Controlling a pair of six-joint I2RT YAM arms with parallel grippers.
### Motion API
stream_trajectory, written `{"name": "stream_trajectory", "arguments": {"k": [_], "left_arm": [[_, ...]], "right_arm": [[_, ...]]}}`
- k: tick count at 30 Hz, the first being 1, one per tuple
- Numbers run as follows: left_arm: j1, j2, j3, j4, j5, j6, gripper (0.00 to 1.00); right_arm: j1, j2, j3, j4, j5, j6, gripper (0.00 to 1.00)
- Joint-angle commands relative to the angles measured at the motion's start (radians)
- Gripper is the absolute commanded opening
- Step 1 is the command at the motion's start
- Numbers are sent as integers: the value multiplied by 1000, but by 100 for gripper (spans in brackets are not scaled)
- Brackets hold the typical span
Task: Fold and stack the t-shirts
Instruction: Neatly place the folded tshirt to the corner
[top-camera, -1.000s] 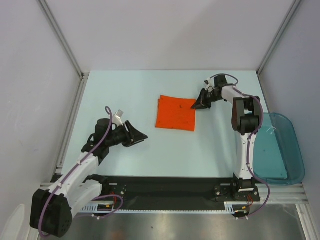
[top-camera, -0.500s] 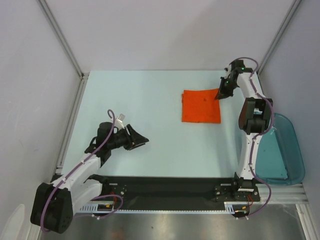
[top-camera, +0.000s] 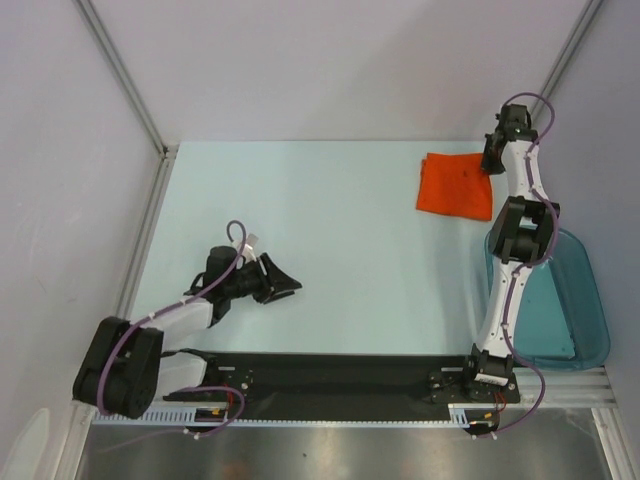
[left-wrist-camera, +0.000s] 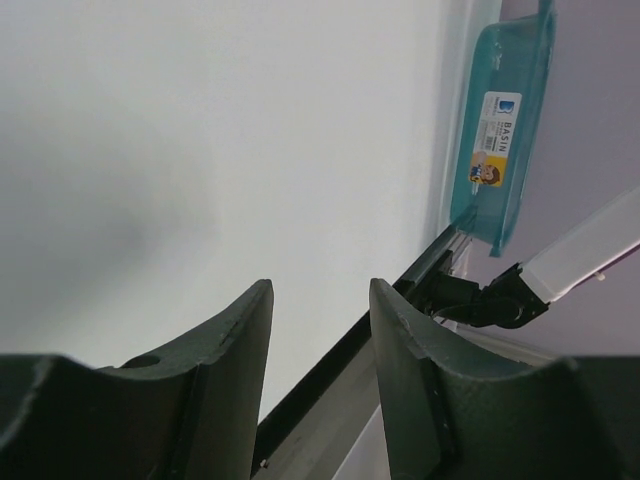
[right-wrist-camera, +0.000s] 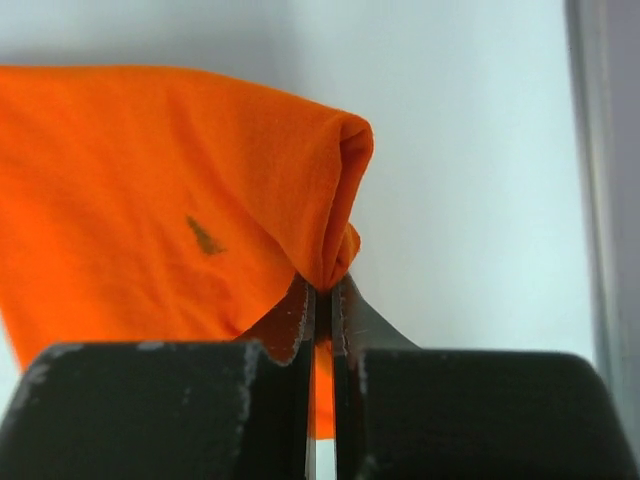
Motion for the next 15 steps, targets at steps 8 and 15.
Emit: {"name": "stream_trajectory", "arguments": {"k": [8,15], "left_arm": [[2,230,109,163,87,15,48],[2,331,200,138,122,28,47]], "right_arm": [[-53,79,74,210,203,-192,0],[-63,161,164,289,240,-279,0]]}}
